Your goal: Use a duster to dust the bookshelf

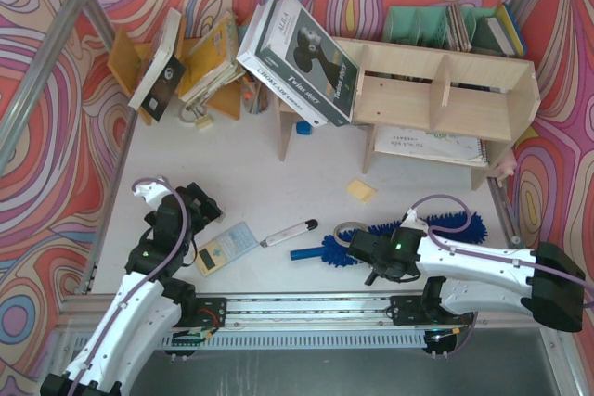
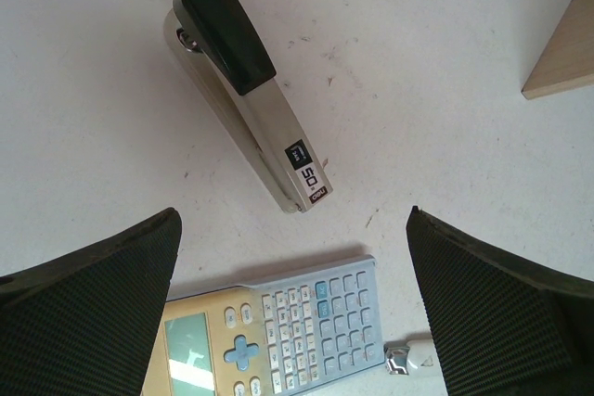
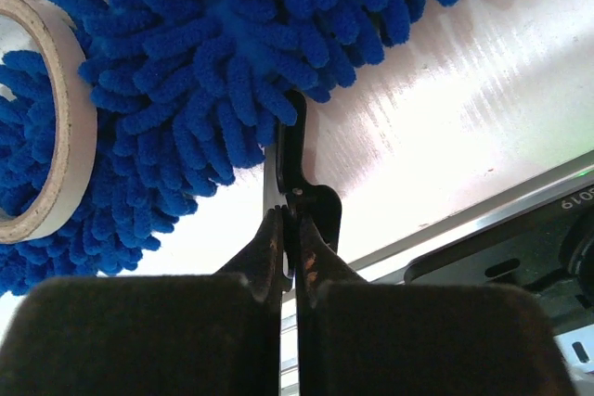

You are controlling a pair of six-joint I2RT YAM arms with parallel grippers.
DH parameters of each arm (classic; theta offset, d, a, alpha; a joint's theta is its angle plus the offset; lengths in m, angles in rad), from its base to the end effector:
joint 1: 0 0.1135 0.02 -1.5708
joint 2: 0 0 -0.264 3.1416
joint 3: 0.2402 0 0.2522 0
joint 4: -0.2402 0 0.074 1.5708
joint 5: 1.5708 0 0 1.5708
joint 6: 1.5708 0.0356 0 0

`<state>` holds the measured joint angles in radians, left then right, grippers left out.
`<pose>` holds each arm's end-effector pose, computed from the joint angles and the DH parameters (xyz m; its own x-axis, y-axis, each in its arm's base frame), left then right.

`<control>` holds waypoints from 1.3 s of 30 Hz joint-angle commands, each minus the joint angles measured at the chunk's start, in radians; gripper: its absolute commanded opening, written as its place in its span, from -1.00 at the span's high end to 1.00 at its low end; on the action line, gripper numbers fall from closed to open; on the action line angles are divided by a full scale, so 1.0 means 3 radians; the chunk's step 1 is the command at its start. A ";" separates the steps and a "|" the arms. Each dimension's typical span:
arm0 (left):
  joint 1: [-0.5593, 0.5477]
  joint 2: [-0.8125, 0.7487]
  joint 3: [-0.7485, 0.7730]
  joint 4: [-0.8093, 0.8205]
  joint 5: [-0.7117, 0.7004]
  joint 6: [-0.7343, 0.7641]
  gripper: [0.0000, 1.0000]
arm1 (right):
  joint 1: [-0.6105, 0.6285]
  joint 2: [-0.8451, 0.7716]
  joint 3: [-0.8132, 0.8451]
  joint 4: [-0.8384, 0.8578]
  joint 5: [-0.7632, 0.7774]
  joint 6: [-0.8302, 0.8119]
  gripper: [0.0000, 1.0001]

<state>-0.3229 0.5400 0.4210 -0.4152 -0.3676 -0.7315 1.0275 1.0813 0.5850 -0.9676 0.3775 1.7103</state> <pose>0.1332 -0.0311 0.2251 -0.3612 -0.5365 -0.7627 -0.3204 0.8395 -0.4387 0.0894 0.1227 0.1761 -0.6964 0.6276 -0.3481 0.6168 0.7713 0.1566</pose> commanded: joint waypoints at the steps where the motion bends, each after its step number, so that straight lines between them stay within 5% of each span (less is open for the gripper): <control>1: -0.0018 0.0014 -0.0039 0.0091 -0.0052 0.0053 -0.96 | 0.0021 -0.0068 0.0077 -0.0277 0.0123 0.0066 0.90; 17: -0.0017 -0.0061 -0.0043 0.0030 -0.0111 0.0058 -0.97 | 0.0021 -0.0594 0.0689 -0.0776 0.0423 -0.0013 0.95; 24: -0.0017 -0.0095 -0.0093 0.0127 -0.0176 0.0146 -0.96 | 0.0021 -0.0503 0.0838 0.0115 0.0698 -0.0586 0.94; 39: -0.0017 -0.0306 -0.0376 0.0647 -0.0075 0.0534 -0.97 | 0.0021 0.0648 0.1167 0.1935 0.0866 -0.1283 0.99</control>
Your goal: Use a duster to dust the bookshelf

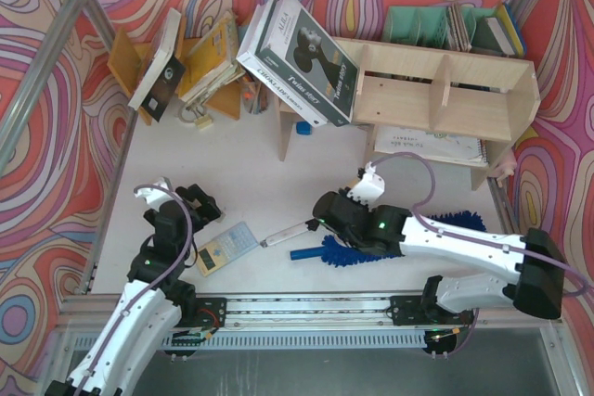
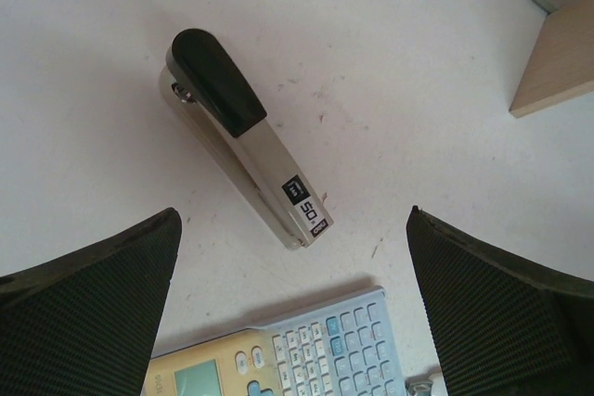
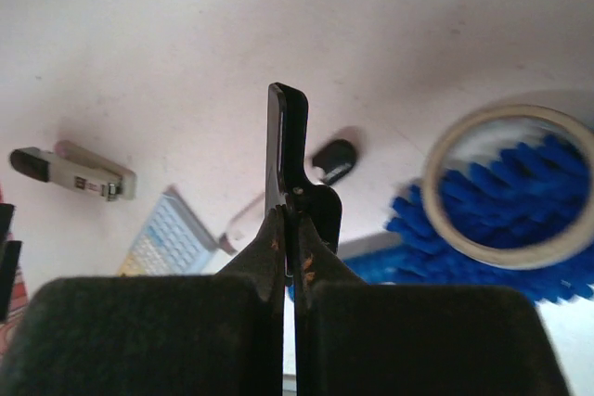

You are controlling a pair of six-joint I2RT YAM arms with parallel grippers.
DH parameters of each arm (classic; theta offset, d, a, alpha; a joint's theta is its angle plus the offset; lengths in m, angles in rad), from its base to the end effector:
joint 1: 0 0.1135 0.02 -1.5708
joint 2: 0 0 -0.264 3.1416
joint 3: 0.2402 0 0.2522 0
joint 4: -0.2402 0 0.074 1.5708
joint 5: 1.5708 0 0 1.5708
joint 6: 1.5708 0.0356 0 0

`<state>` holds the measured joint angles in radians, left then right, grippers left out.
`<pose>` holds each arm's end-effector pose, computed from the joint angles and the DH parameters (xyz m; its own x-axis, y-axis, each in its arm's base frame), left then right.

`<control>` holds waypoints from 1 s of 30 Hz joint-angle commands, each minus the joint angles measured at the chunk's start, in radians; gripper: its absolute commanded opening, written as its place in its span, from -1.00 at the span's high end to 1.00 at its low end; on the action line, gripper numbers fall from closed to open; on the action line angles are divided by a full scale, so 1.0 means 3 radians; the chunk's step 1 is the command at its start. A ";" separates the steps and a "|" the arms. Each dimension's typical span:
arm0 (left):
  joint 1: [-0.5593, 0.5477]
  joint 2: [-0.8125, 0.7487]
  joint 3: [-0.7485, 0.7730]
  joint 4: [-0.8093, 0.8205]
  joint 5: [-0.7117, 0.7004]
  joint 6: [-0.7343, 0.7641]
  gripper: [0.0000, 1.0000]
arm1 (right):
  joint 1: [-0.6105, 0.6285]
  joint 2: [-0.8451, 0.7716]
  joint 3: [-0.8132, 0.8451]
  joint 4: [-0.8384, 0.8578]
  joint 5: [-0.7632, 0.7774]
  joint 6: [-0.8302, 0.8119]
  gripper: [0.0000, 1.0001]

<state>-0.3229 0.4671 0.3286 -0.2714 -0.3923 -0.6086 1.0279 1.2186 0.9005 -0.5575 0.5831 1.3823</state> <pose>0.1307 -0.0294 0.2154 -0.2876 -0.4608 -0.8396 -0.2483 0.8825 -0.3993 0.1443 0.2012 0.2620 -0.5974 0.5970 -0.5354 0.2899 0.7833 0.5500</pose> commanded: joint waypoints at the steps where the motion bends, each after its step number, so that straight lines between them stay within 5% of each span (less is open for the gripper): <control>1: -0.0017 -0.0077 -0.0075 0.0164 0.0013 0.0129 -0.96 | 0.0020 0.0267 0.0133 0.0692 0.0162 -0.0220 0.99; 21: -0.0016 -0.0118 -0.0147 0.0296 0.0093 0.0154 -0.97 | 0.0021 0.1665 0.0877 0.1165 -0.0454 -0.0393 0.87; 25: -0.0015 -0.0117 -0.0144 0.0292 0.0101 0.0157 -0.97 | 0.0020 0.1743 0.0868 0.1232 -0.0515 -0.0397 0.66; 30: -0.0017 -0.0081 -0.0132 0.0295 0.0093 0.0157 -0.97 | 0.0022 0.1648 0.0878 0.1082 -0.0396 -0.0447 0.11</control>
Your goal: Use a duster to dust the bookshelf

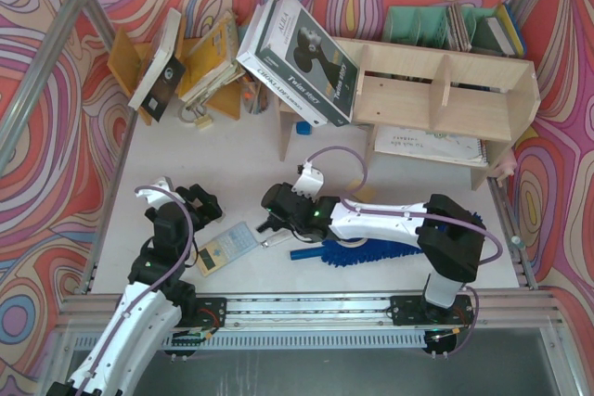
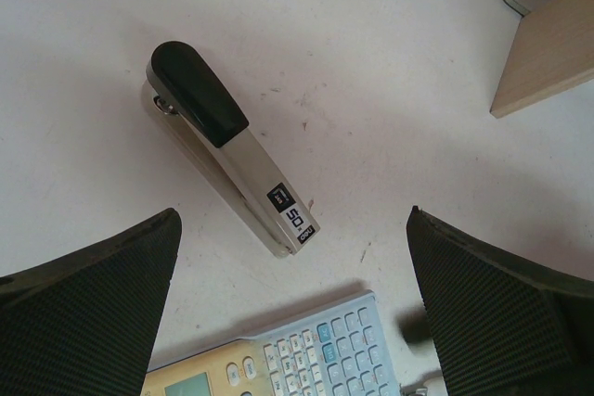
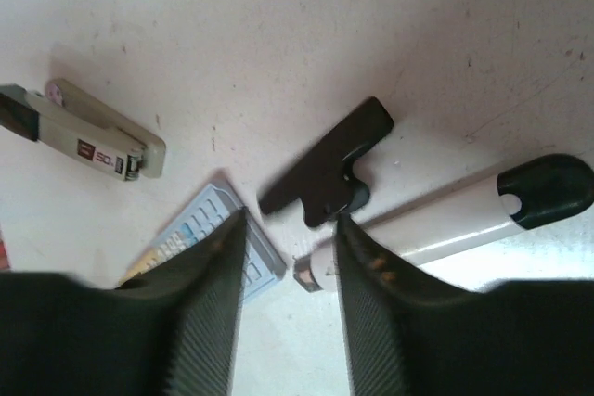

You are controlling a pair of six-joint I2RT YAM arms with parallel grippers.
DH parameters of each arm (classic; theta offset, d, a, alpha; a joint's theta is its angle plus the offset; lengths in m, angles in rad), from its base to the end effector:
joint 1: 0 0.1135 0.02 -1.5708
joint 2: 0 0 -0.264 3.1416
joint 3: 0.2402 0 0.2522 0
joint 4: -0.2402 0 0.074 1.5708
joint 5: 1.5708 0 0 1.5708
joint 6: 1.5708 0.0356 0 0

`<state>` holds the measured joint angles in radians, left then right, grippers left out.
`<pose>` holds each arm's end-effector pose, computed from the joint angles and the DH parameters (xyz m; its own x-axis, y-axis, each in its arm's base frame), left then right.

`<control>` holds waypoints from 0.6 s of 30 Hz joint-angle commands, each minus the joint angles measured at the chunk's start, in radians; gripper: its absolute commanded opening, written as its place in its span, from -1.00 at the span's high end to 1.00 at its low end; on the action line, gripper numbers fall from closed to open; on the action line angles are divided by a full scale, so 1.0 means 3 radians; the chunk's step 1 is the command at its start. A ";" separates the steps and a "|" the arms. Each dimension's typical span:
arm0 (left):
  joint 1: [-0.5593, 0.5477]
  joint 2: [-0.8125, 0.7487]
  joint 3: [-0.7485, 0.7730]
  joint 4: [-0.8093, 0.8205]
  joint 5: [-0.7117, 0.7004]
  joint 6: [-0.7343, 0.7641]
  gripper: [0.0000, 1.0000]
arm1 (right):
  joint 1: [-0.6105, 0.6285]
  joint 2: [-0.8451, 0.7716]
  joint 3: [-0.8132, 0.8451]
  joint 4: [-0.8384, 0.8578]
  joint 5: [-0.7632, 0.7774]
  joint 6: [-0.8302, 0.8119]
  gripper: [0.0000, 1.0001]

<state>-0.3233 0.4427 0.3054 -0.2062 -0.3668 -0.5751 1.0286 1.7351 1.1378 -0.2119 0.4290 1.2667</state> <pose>0.1304 -0.0302 0.2164 -0.2551 -0.4500 -0.8558 -0.1935 0.8910 -0.4108 0.2051 0.3118 0.2088 -0.7137 0.4967 -0.4939 0.1674 0.8056 0.5683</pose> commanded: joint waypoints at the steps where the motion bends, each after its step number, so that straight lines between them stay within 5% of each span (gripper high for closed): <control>1: -0.0015 0.0006 -0.0051 0.0074 0.0014 0.0045 -0.97 | 0.0016 -0.0121 0.0047 -0.0082 0.0151 -0.0060 0.01; 8: -0.0014 0.0045 -0.0048 0.0089 -0.0001 0.0043 -0.97 | 0.0018 -0.0556 -0.0189 -0.0347 0.0276 0.0047 -0.10; 18: -0.0015 0.0090 -0.0037 0.0095 -0.0012 0.0035 -0.96 | 0.0018 -0.1206 -0.0438 -0.1619 0.0437 0.1027 -0.05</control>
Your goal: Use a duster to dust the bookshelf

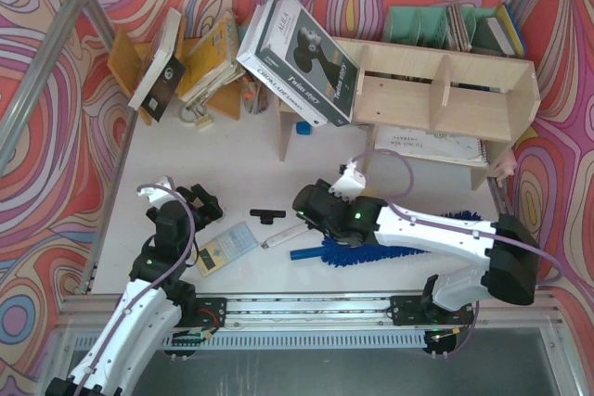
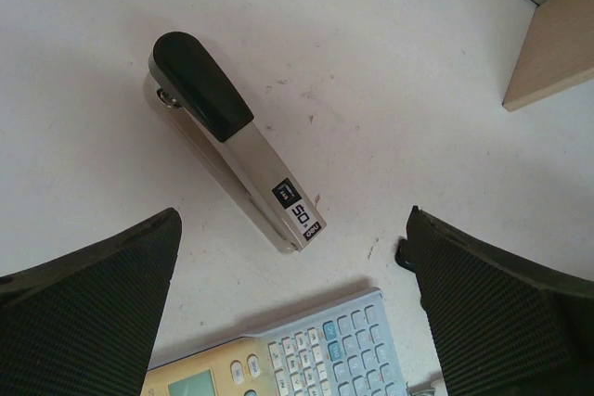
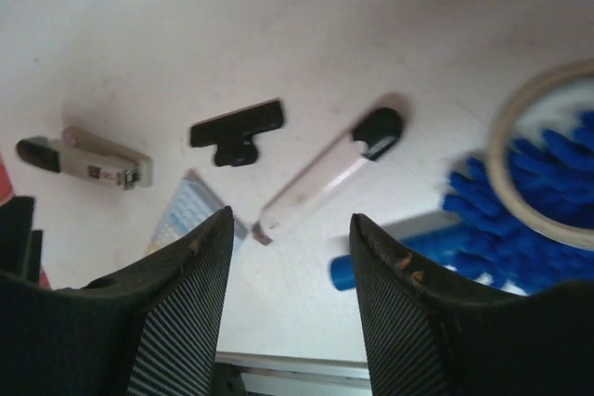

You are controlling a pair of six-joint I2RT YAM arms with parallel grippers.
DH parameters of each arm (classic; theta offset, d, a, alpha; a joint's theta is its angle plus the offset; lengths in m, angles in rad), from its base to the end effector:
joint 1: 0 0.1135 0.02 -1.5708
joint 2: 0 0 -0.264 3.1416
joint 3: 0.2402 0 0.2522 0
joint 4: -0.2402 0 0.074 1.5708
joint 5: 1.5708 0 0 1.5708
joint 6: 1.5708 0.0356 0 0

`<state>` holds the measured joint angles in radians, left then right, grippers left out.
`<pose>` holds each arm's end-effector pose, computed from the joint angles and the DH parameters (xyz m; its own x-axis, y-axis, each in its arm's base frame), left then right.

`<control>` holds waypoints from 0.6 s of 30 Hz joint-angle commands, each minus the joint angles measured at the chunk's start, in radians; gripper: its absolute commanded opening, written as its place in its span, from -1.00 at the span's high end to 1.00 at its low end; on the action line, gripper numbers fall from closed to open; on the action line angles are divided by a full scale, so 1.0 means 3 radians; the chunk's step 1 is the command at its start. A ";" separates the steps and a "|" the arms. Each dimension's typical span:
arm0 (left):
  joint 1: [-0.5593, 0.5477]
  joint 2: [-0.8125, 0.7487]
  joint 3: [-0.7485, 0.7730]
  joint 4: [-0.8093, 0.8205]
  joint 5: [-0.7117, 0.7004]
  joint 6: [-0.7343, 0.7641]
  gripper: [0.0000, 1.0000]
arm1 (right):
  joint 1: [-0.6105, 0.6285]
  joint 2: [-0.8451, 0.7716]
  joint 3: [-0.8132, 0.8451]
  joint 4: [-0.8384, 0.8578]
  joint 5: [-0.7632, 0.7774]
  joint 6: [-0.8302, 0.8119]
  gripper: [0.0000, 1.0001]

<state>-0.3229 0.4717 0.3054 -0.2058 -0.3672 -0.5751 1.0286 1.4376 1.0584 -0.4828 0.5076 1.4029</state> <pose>0.1332 -0.0311 0.2131 -0.2779 -0.4423 -0.8527 -0.2051 0.8945 -0.3972 0.1712 0.2507 0.2604 -0.6425 0.6032 -0.4726 0.2884 0.7618 0.5801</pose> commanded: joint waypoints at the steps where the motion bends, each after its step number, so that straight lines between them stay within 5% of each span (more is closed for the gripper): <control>1: -0.0018 -0.0006 -0.0036 0.0090 -0.0020 0.0035 -0.97 | 0.0018 -0.0267 -0.0217 -0.0813 0.0185 0.0686 -0.04; 18: -0.0015 0.0069 -0.0016 0.0093 -0.0037 0.0025 -0.97 | 0.0018 -0.0532 -0.0624 -0.1715 0.0110 0.1664 0.04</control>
<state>-0.3233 0.4950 0.3054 -0.2050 -0.3676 -0.5751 1.0286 1.2957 0.9001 -0.9073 0.5270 1.8141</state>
